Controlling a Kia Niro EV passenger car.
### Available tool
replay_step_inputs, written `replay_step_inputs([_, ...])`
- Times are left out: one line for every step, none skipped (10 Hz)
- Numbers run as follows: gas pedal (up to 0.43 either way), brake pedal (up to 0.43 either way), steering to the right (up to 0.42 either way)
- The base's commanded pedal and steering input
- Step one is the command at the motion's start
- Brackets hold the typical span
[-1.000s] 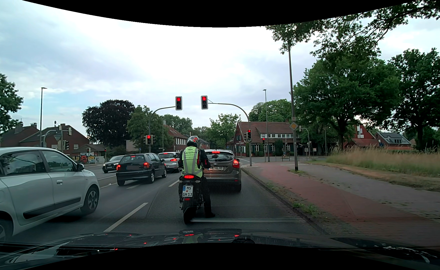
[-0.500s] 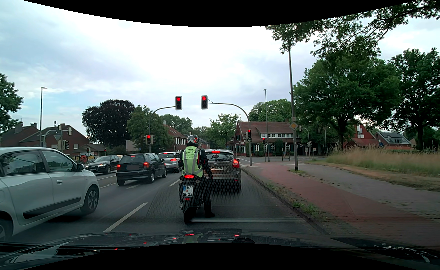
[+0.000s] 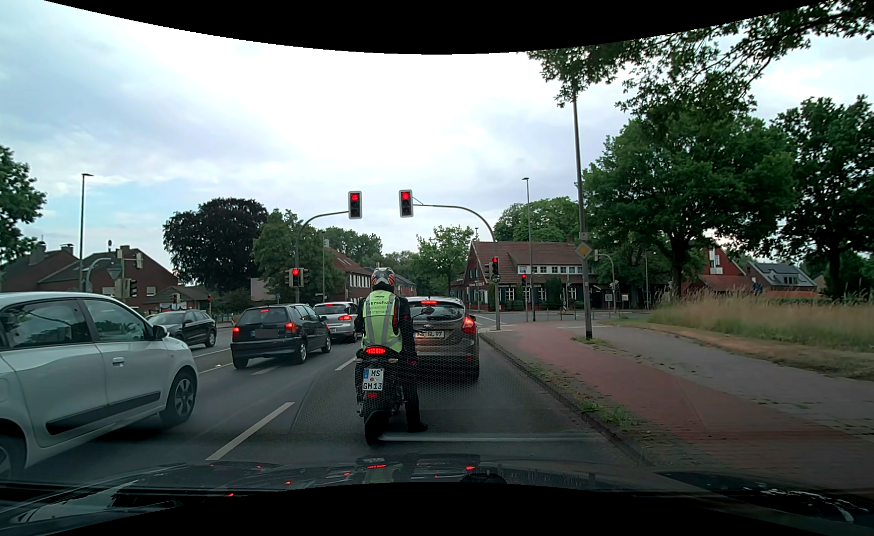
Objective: Follow the waypoints while adhering to traffic rules and regulations
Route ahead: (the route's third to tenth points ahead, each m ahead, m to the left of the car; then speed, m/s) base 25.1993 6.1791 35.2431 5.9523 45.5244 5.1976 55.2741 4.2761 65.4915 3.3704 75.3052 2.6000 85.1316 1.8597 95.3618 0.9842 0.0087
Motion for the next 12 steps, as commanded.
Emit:
replay_step_inputs([0.0,0.0,0.012])
replay_step_inputs([0.0,0.0,0.012])
replay_step_inputs([0.0,0.0,0.012])
replay_step_inputs([0.0,0.0,0.012])
replay_step_inputs([0.0,0.0,0.012])
replay_step_inputs([0.0,0.0,0.012])
replay_step_inputs([0.0,0.0,0.012])
replay_step_inputs([0.0,0.0,0.012])
replay_step_inputs([0.0,0.0,0.012])
replay_step_inputs([0.0,0.0,0.012])
replay_step_inputs([0.0,0.0,0.012])
replay_step_inputs([0.0,0.0,0.012])
